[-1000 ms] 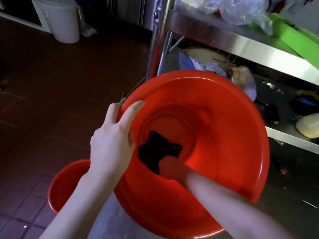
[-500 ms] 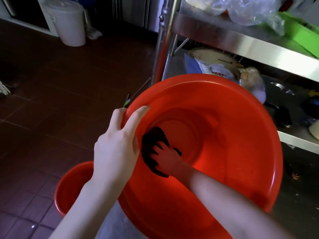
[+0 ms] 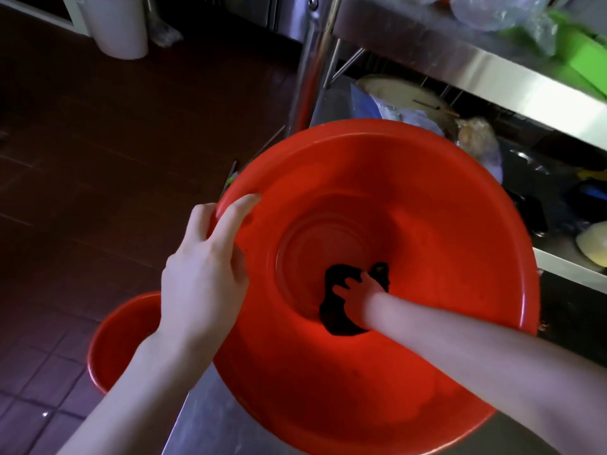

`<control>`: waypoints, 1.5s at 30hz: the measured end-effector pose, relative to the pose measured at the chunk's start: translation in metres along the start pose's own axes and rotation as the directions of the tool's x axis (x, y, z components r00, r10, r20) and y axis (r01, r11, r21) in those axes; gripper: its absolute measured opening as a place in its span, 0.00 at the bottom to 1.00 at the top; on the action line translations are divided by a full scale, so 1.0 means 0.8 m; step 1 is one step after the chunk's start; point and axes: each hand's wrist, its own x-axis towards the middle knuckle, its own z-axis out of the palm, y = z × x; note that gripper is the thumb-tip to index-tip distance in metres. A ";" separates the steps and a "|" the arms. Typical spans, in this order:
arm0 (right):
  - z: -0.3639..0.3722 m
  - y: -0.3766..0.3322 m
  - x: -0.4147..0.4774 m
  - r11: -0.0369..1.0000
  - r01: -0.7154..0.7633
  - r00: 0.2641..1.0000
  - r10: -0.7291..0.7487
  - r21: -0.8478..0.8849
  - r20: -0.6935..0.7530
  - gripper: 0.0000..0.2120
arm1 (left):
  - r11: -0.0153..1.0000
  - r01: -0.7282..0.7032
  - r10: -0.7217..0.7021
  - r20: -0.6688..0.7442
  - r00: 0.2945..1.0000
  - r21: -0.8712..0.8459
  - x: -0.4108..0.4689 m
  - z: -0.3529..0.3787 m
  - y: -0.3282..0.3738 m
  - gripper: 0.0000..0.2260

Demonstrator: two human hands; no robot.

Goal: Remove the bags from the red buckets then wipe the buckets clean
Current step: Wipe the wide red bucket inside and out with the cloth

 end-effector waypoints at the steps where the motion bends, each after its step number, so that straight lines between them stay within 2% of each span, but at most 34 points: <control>1: 0.006 -0.005 -0.001 0.999 0.032 0.998 -0.032 0.012 -0.051 0.21 | 1.000 -0.011 0.011 0.008 1.000 0.005 0.001 0.001 0.003 0.32; 3: 0.008 -0.022 0.001 0.990 0.109 0.977 -0.091 0.087 -0.191 0.20 | 0.999 -0.027 0.026 0.024 0.999 0.021 0.007 0.005 0.009 0.32; 5: -0.001 -0.039 0.008 0.969 0.171 0.927 -0.096 0.179 -0.362 0.18 | 0.999 -0.039 0.038 0.030 0.999 0.032 0.014 0.008 0.013 0.31; 8: -0.032 -0.046 0.029 0.951 0.123 0.864 0.038 0.283 -0.502 0.20 | 0.997 -0.050 0.048 0.038 0.998 0.051 0.016 0.010 0.014 0.31; 10: -0.059 -0.045 0.042 0.906 -0.001 0.835 0.233 0.423 -0.499 0.24 | 0.996 -0.054 0.052 0.039 0.998 0.072 0.012 0.011 0.018 0.32; 13: -0.089 -0.028 0.050 0.735 -0.136 0.742 0.521 0.665 -0.423 0.32 | 0.994 -0.055 0.051 0.037 0.998 0.095 0.004 0.012 0.026 0.34; 16: -0.085 0.025 0.036 0.619 -0.304 0.727 0.642 0.724 -0.243 0.39 | 0.995 -0.043 0.040 0.036 0.999 0.095 -0.003 0.012 0.031 0.33; 18: -0.065 0.065 0.020 0.538 -0.388 0.731 0.674 0.748 -0.106 0.38 | 0.996 -0.027 0.025 0.033 0.999 0.088 -0.006 0.011 0.035 0.34; 20: -0.035 0.083 0.005 0.534 -0.414 0.772 0.636 0.737 -0.026 0.35 | 0.997 -0.023 0.020 0.043 0.999 0.070 -0.009 0.012 0.041 0.35; 22: -0.004 0.077 -0.002 0.632 -0.407 0.842 0.540 0.659 0.002 0.32 | 0.998 -0.024 0.022 0.049 0.999 0.052 -0.010 0.012 0.045 0.35; 25: 0.029 0.037 -0.002 0.799 -0.263 0.949 0.316 0.541 -0.005 0.28 | 0.999 -0.024 0.023 0.048 0.999 0.031 -0.010 0.013 0.048 0.36; 29: 0.028 -0.040 0.005 0.832 -0.067 0.981 0.156 0.551 -0.116 0.20 | 0.999 -0.026 0.025 0.055 0.998 0.032 -0.012 0.013 0.053 0.37; 31: 0.017 -0.061 0.008 0.814 -0.013 0.970 0.152 0.581 -0.191 0.20 | 0.999 -0.024 0.022 0.059 0.998 0.035 -0.012 0.013 0.052 0.37; 32: 0.012 -0.065 0.007 0.824 0.032 0.948 0.155 0.566 -0.278 0.19 | 0.999 -0.017 0.015 0.060 0.998 0.032 -0.013 0.012 0.051 0.36; 33: 0.011 -0.064 0.006 0.868 0.073 0.894 0.162 0.492 -0.418 0.17 | 1.000 -0.010 0.009 0.061 0.998 0.026 -0.013 0.011 0.050 0.35; 35: 0.011 -0.058 0.008 0.972 0.029 0.705 0.145 0.233 -0.694 0.09 | 1.000 -0.001 0.000 0.063 0.998 0.018 -0.015 0.011 0.051 0.35; 36: 0.010 -0.057 0.010 0.989 0.015 0.594 0.110 0.148 -0.797 0.07 | 1.000 0.000 -0.001 0.062 0.998 0.018 -0.016 0.011 0.052 0.35; 37: 0.009 -0.056 0.014 0.995 0.013 0.522 0.074 0.095 -0.850 0.06 | 1.000 -0.001 -0.001 0.059 0.998 0.021 -0.017 0.011 0.053 0.35; 38: 0.007 -0.053 0.020 0.994 0.044 0.535 0.058 0.096 -0.843 0.10 | 1.000 -0.002 0.001 0.055 0.998 0.024 -0.017 0.012 0.053 0.35; 41: 0.003 -0.042 0.043 0.956 0.158 0.789 0.030 0.249 -0.614 0.25 | 1.000 0.006 -0.008 0.053 0.999 0.031 -0.013 0.012 0.048 0.35; 42: 0.001 -0.040 0.049 0.947 0.159 0.812 0.036 0.280 -0.583 0.26 | 0.999 0.010 -0.011 0.052 0.999 0.034 -0.011 0.012 0.045 0.35; 45: -0.001 -0.030 0.058 0.917 0.134 0.772 0.141 0.376 -0.620 0.26 | 1.000 0.000 -0.001 0.042 0.999 0.029 -0.013 0.012 0.041 0.33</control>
